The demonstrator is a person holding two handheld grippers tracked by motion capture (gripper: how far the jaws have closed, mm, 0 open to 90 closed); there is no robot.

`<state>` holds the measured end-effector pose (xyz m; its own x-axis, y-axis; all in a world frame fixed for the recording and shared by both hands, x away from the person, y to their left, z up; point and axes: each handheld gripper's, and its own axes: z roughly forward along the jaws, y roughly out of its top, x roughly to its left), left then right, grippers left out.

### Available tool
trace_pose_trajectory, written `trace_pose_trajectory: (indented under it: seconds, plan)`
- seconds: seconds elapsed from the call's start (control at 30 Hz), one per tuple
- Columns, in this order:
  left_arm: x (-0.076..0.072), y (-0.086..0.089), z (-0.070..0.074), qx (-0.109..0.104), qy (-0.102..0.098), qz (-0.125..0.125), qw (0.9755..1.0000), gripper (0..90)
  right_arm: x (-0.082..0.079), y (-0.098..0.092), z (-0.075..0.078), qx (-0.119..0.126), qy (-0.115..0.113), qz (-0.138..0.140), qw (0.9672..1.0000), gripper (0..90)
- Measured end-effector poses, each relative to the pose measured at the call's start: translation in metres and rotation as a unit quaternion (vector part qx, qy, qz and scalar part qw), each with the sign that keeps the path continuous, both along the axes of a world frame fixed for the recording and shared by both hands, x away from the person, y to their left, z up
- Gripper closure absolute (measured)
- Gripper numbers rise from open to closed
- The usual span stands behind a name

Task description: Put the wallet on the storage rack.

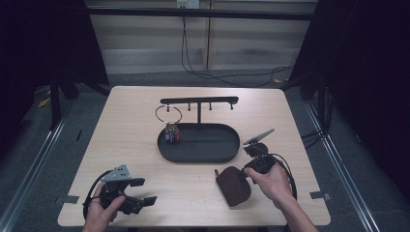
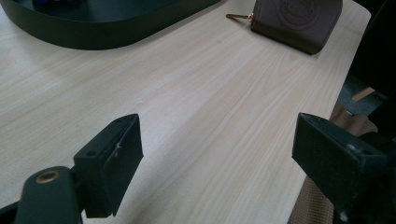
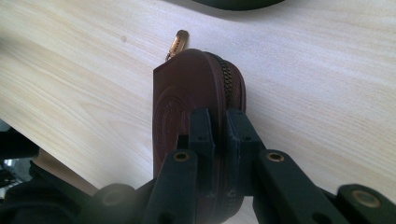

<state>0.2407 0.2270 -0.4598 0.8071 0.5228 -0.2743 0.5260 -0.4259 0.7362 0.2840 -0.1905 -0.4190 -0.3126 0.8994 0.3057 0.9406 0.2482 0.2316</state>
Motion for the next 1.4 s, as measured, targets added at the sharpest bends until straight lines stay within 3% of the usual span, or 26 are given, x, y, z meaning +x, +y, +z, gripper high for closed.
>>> trace_pose_trajectory:
  seconds: [0.53, 0.67, 0.8, 1.13, 1.4]
  plan:
    - [0.000, 0.001, 0.000, -0.001, 0.000, 0.001, 1.0000, 16.1, 0.000, 0.002, 0.017, -0.041, -0.004, 0.011, 0.9991, 83.5]
    - [0.000, 0.001, 0.001, -0.002, 0.000, 0.003, 1.0000, 16.1, 0.001, 0.005, 0.020, -0.067, -0.001, 0.021, 0.9975, 83.5]
    - [0.000, 0.001, 0.001, 0.000, -0.001, 0.003, 1.0000, 16.1, 0.001, 0.007, 0.020, -0.079, 0.004, 0.026, 0.9965, 83.5]
    - [0.001, 0.001, 0.000, 0.001, 0.003, 0.003, 1.0000, 16.1, 0.002, 0.004, 0.032, -0.081, 0.000, 0.020, 0.9965, 83.4]
    - [0.001, 0.001, 0.001, -0.003, 0.004, 0.001, 1.0000, 16.1, 0.002, 0.001, 0.048, -0.097, -0.006, 0.019, 0.9950, 83.4]
